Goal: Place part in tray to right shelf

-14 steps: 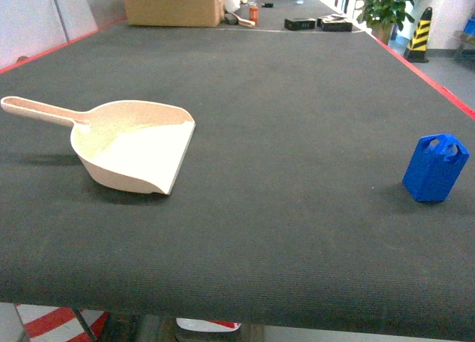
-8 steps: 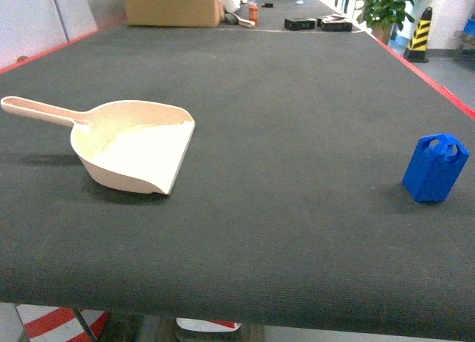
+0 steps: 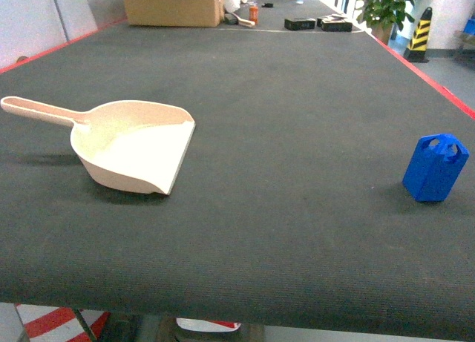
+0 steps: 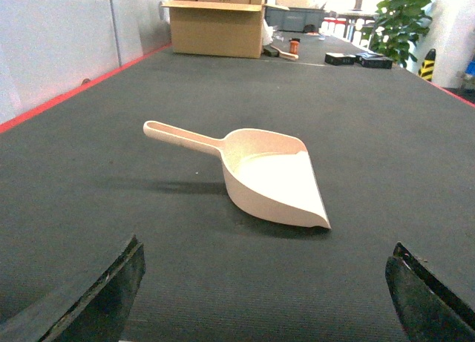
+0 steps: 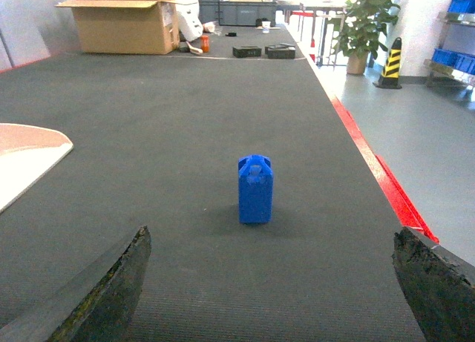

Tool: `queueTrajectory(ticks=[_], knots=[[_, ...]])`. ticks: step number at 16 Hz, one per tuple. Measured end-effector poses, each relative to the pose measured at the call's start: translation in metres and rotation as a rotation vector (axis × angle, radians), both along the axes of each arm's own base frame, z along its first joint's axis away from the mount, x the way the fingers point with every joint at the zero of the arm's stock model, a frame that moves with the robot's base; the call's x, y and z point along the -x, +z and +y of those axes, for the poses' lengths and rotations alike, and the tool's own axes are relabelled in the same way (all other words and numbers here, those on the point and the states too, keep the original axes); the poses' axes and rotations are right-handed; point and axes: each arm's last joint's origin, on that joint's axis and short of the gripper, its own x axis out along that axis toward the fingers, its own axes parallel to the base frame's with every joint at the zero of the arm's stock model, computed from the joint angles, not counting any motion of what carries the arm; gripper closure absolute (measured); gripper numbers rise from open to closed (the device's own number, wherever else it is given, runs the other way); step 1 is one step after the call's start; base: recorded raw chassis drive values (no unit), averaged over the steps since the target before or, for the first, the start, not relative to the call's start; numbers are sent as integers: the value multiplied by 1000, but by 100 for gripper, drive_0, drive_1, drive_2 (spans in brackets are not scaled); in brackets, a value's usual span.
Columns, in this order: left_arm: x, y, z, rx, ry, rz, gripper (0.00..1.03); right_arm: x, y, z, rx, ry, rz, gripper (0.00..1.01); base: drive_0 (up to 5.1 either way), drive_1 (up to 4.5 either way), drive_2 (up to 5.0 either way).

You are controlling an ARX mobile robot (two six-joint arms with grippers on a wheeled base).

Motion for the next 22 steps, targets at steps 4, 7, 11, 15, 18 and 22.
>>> queueTrajectory(ticks=[4,7,11,15,18,22], knots=[[0,0,0,0,0,0,5,0,0,0,0,0,0,3,0,0,0],[0,0,0,0,0,0,5,0,0,0,0,0,0,3,0,0,0],[0,0,0,0,0,0,5,0,0,0,0,0,0,3,0,0,0],[0,0,0,0,0,0,5,0,0,0,0,0,0,3,0,0,0],[0,0,0,0,0,0,5,0,0,0,0,0,0,3,0,0,0],[0,0,0,0,0,0,5,0,0,0,0,0,0,3,0,0,0]])
